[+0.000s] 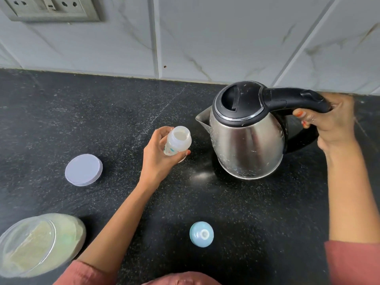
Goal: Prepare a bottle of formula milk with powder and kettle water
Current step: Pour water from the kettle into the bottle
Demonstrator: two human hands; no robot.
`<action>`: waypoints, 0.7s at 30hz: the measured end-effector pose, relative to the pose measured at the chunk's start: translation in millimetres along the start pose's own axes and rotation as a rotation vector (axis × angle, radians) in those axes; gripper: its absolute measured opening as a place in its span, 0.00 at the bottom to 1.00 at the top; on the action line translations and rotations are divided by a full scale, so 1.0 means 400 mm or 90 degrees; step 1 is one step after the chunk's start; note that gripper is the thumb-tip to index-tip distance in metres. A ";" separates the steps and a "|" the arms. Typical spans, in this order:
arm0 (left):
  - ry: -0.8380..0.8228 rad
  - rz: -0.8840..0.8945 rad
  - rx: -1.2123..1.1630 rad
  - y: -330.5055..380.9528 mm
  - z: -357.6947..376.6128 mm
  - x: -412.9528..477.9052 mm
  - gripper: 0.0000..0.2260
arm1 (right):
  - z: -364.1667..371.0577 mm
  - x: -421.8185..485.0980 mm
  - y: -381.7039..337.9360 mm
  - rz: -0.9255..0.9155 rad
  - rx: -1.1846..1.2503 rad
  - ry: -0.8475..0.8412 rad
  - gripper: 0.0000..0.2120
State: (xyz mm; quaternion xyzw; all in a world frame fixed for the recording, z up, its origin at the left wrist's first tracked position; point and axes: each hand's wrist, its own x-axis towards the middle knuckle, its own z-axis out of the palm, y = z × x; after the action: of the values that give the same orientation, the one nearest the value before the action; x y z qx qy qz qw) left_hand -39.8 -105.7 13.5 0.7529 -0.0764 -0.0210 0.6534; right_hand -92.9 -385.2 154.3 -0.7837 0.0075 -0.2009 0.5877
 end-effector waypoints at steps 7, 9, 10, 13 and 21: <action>-0.008 -0.004 0.012 -0.004 0.009 -0.011 0.27 | -0.019 -0.015 0.043 -0.009 0.029 0.069 0.11; -0.008 -0.005 0.021 -0.008 0.011 -0.014 0.27 | -0.026 -0.016 0.053 -0.011 0.036 0.079 0.10; -0.008 -0.005 0.026 -0.010 0.011 -0.015 0.27 | -0.029 -0.015 0.058 -0.012 0.039 0.079 0.10; -0.004 -0.002 0.042 -0.011 0.012 -0.018 0.27 | -0.040 -0.012 0.073 -0.013 0.048 0.078 0.09; 0.012 0.010 0.041 -0.006 0.016 -0.026 0.26 | -0.087 0.005 0.124 0.018 0.085 0.076 0.13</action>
State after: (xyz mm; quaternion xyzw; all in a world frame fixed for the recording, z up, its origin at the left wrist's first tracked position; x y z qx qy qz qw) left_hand -50.5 -110.0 9.5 0.7729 -0.0771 -0.0061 0.6298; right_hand -91.1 -432.9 116.8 -0.7293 0.0398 -0.2389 0.6399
